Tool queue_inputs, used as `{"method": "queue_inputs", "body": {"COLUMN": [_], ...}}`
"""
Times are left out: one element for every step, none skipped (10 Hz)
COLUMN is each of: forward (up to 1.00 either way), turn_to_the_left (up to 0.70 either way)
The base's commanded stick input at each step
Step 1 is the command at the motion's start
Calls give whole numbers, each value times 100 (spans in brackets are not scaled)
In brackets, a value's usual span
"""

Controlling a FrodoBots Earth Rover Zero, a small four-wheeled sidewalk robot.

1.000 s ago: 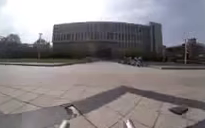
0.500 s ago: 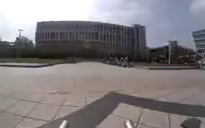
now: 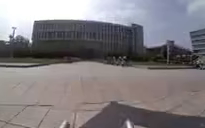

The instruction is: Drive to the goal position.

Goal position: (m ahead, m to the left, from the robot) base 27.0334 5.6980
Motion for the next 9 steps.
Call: {"method": "queue_inputs", "body": {"forward": [100, 100, 100, 100, 100, 100, 100, 100, 100], "turn_to_the_left": [0, 0, 0, 0, 0, 0, 0, 0, 0]}}
